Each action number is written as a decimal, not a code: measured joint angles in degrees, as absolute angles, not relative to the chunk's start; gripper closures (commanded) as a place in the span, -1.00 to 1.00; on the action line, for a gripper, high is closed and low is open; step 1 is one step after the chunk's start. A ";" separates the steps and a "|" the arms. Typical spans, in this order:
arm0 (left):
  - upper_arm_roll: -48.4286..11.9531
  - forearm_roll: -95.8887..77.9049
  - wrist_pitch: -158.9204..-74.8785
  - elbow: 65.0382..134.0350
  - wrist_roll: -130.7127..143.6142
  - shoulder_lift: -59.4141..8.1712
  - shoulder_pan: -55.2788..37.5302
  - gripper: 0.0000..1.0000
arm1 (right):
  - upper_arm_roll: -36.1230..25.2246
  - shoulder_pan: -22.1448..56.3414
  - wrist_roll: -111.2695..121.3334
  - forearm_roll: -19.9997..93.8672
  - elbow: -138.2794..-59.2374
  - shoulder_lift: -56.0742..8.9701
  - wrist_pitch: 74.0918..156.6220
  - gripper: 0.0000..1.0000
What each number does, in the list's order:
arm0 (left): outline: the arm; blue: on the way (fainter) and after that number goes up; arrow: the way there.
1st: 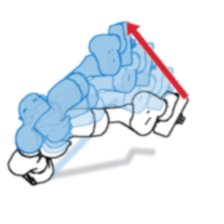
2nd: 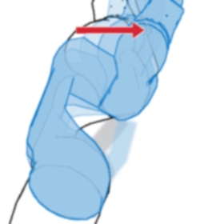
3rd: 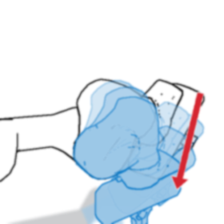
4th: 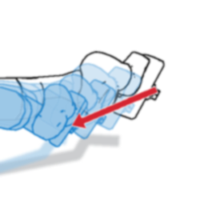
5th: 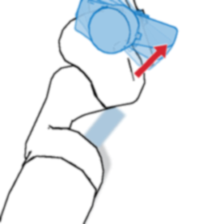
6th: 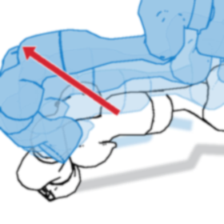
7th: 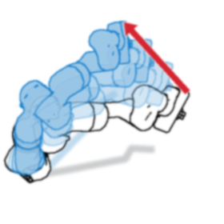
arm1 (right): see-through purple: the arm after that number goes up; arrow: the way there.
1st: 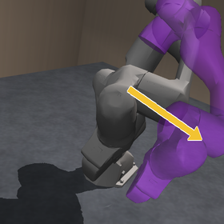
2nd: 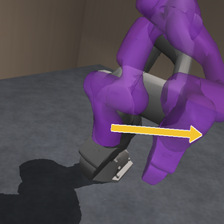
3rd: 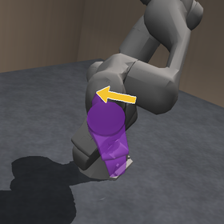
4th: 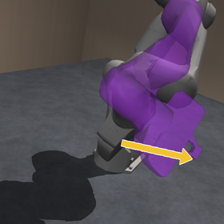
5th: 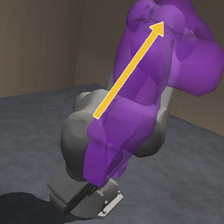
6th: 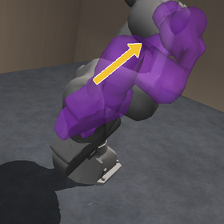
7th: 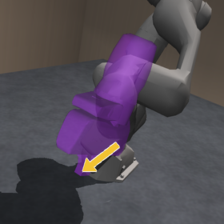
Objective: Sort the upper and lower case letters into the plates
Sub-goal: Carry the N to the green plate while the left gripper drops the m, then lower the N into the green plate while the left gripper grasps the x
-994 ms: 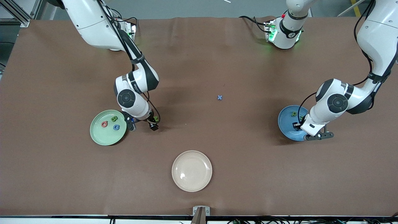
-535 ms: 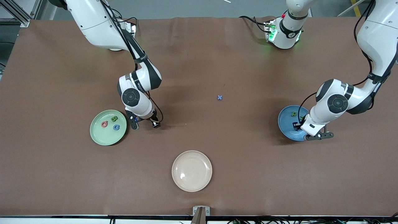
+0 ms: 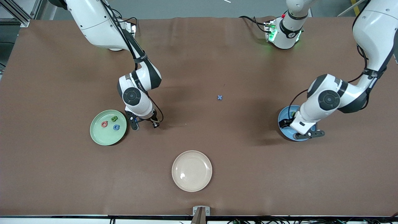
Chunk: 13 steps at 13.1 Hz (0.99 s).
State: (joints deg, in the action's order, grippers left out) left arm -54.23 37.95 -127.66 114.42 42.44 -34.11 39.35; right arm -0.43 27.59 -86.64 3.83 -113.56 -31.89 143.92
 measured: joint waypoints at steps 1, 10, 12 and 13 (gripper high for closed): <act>-56.93 37.88 -126.35 114.33 45.69 -33.87 39.10 -0.99 | -0.44 27.59 -86.64 3.73 -113.51 -31.89 143.86 1.00; -62.58 37.76 -125.39 114.59 64.39 -34.80 19.66 -0.99 | -1.57 17.51 -61.57 3.12 -103.63 -29.29 126.84 1.00; -60.90 37.77 -127.37 114.70 64.47 -36.39 15.78 -0.99 | -1.66 13.22 -52.83 3.12 -103.78 -29.13 126.55 1.00; -58.56 37.78 -129.28 114.75 64.89 -37.02 13.23 -0.99 | -1.68 10.91 -48.17 3.12 -104.02 -29.14 126.56 1.00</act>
